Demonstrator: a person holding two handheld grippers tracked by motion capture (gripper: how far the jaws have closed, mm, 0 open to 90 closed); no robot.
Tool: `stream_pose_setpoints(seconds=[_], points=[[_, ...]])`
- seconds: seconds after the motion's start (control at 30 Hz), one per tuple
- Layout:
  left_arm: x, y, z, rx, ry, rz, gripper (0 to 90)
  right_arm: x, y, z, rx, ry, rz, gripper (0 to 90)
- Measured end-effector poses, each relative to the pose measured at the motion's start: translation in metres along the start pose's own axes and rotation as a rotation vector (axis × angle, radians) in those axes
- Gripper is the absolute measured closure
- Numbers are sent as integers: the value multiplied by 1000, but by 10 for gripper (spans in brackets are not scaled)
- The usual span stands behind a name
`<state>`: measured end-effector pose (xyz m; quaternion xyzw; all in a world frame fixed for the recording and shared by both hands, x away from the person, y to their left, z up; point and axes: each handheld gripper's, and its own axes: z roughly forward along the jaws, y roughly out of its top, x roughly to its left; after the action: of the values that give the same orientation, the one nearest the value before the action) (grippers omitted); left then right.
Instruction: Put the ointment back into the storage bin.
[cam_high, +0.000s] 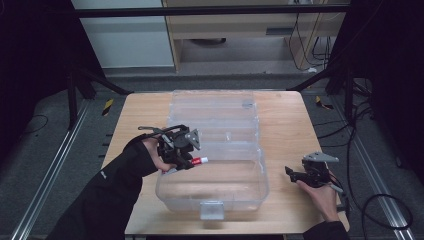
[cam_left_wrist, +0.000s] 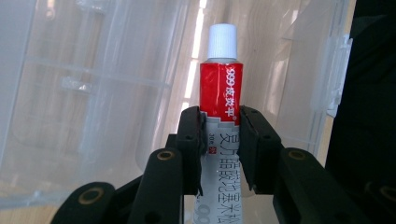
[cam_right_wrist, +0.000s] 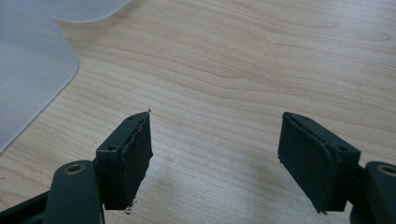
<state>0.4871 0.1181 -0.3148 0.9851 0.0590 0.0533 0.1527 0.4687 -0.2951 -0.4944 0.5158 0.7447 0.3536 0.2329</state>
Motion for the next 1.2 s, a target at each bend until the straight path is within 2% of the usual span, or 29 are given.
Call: stream_pose_setpoints(seconds=[0.13, 0.33, 0.63, 0.77, 0.87, 1.03, 1.07, 1.13, 1.17, 1.2], points=[[1, 3, 6, 10, -10, 14, 707, 0, 0, 0, 1, 0, 2, 261], [0, 1, 21, 26, -51, 56, 706, 0, 0, -1, 2, 2, 1, 259], [1, -5, 41, 39, -87, 66, 706, 0, 0, 0, 3, 2, -3, 258], [0, -8, 52, 54, -109, 88, 706, 1, 0, 0, 7, 6, -3, 258], [-1, -11, 57, 64, -119, 79, 706, 1, 0, 0, 8, 3, -6, 258], [-2, -15, 67, 69, -137, 85, 706, 1, 0, 1, 13, 4, -5, 257], [-4, -18, 71, 72, -148, 60, 706, 2, 0, 0, 15, 9, -3, 257], [-5, -19, 73, 75, -151, 58, 706, 2, 0, 1, 15, 10, -2, 257], [-3, -20, 74, 85, -159, 87, 706, 2, 0, 1, 15, 10, -2, 257], [-4, -21, 76, 88, -157, 89, 706, 2, 0, 1, 15, 9, -4, 257]])
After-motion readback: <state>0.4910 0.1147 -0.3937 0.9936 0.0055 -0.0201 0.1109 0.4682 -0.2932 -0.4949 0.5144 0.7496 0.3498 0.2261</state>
